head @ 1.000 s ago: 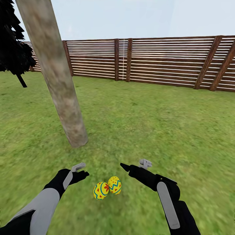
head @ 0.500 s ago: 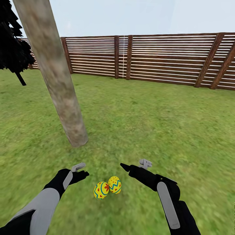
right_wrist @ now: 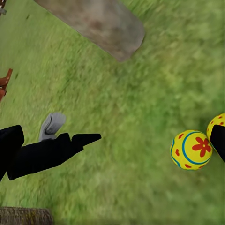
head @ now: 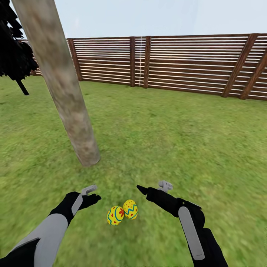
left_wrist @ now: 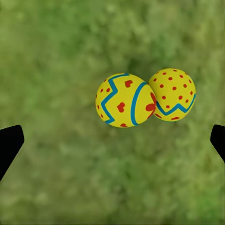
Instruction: Take the three Easter eggs out of the wicker basket on the lawn in the garden, then place them on the lawn next to a single tree (choose any tree) so that all three eggs are next to the same tree and none are left in the basket.
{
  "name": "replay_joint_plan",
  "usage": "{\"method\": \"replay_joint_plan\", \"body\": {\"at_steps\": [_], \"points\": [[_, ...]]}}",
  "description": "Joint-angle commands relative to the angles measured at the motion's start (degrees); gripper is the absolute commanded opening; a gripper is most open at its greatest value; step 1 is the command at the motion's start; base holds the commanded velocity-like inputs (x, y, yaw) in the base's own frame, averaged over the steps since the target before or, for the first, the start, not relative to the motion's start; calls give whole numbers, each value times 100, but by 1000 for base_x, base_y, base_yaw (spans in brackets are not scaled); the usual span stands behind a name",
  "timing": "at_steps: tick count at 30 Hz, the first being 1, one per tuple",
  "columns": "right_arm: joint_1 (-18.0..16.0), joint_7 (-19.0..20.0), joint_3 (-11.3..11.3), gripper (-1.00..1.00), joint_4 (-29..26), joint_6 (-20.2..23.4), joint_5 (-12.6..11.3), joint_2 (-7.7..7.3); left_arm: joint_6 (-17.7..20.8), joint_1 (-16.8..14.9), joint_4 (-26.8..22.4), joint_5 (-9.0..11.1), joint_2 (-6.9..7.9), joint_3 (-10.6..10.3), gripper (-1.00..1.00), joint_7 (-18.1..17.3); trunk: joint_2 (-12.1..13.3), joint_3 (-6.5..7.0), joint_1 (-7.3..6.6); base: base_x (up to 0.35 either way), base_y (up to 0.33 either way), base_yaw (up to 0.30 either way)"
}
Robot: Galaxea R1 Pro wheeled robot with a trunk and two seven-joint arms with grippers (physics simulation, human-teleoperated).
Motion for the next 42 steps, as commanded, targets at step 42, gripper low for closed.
{"method": "replay_joint_plan", "body": {"at_steps": [42], "points": [[18, 69, -51, 100, -4, -75, 27, -6, 23, -3, -10, -27, 1, 33, 100, -28, 1684, 489, -924, -16, 0, 0]]}}
